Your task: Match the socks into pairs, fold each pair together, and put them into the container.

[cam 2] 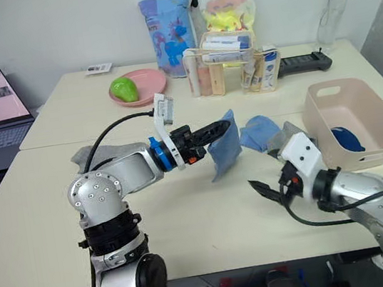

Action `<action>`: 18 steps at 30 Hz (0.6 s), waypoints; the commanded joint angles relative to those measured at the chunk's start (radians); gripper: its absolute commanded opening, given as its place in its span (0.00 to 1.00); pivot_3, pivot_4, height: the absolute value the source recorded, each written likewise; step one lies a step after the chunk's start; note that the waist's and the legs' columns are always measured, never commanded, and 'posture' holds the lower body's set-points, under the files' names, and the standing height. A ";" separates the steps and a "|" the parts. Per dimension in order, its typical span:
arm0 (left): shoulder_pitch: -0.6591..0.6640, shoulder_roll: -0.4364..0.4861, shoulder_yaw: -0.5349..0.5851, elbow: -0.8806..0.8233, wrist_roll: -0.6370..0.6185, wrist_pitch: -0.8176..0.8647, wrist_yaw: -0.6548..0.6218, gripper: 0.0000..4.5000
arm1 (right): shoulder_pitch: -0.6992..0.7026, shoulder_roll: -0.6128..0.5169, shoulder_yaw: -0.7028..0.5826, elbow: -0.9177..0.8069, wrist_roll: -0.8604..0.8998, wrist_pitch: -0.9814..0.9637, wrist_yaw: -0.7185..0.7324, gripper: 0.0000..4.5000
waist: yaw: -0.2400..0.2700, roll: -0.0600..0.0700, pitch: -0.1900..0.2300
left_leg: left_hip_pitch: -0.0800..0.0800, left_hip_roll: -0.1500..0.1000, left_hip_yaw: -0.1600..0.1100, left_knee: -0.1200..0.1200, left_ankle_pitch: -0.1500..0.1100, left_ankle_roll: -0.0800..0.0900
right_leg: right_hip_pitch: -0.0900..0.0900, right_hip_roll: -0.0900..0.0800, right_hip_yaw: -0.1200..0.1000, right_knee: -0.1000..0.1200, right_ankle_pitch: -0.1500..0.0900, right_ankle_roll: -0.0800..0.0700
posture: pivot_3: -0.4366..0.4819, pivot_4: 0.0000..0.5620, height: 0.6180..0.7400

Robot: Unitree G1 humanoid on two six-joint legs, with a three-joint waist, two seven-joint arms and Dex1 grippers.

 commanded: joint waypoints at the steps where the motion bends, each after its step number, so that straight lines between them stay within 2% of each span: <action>1: 0.026 -0.024 0.069 -0.037 -0.044 0.020 0.078 0.01 | 0.006 -0.031 -0.038 -0.010 0.018 -0.025 0.037 1.00 | -0.001 0.000 0.000 | 0.001 0.000 0.000 0.000 0.000 0.000 | 0.000 0.000 0.000 0.000 0.000 0.000 | 0.48 0.27 0.69; 4: 0.045 -0.072 0.172 -0.017 -0.092 -0.010 0.154 0.01 | 0.010 -0.058 -0.032 -0.006 0.012 -0.033 0.062 1.00 | 0.002 0.000 0.000 | 0.001 0.000 0.001 0.000 0.000 0.000 | 0.000 0.000 0.001 0.001 0.000 0.000 | 0.48 0.27 0.69; 6: 0.096 -0.045 0.206 -0.030 -0.100 -0.015 0.166 0.01 | 0.003 -0.053 -0.012 -0.009 0.015 -0.033 0.066 1.00 | 0.002 -0.001 0.000 | 0.000 0.000 0.000 0.000 0.000 0.000 | 0.000 0.000 0.001 0.000 0.000 0.000 | 0.48 0.27 0.69; 12: 0.240 0.103 0.130 -0.107 -0.105 -0.027 0.123 0.01 | -0.007 -0.030 0.044 -0.013 0.013 -0.040 0.068 1.00 | 0.005 -0.001 0.001 | 0.001 0.001 -0.001 -0.001 0.000 -0.001 | 0.000 0.000 0.001 0.000 0.000 0.000 | 0.48 0.27 0.69; 15: 0.306 0.236 0.037 -0.122 -0.006 -0.172 0.044 0.01 | -0.014 -0.027 0.053 -0.007 0.013 -0.044 0.072 1.00 | 0.007 -0.001 0.001 | 0.001 -0.001 0.000 -0.001 0.001 -0.001 | 0.001 0.000 0.001 -0.001 0.000 0.000 | 0.48 0.27 0.69; 18: 0.341 0.314 0.011 -0.097 0.045 -0.291 -0.002 0.01 | -0.024 -0.023 0.064 -0.007 0.017 -0.044 0.075 1.00 | 0.007 -0.001 0.001 | 0.001 0.000 0.000 -0.001 0.001 -0.002 | 0.001 -0.001 0.001 -0.002 0.000 0.000 | 0.48 0.27 0.69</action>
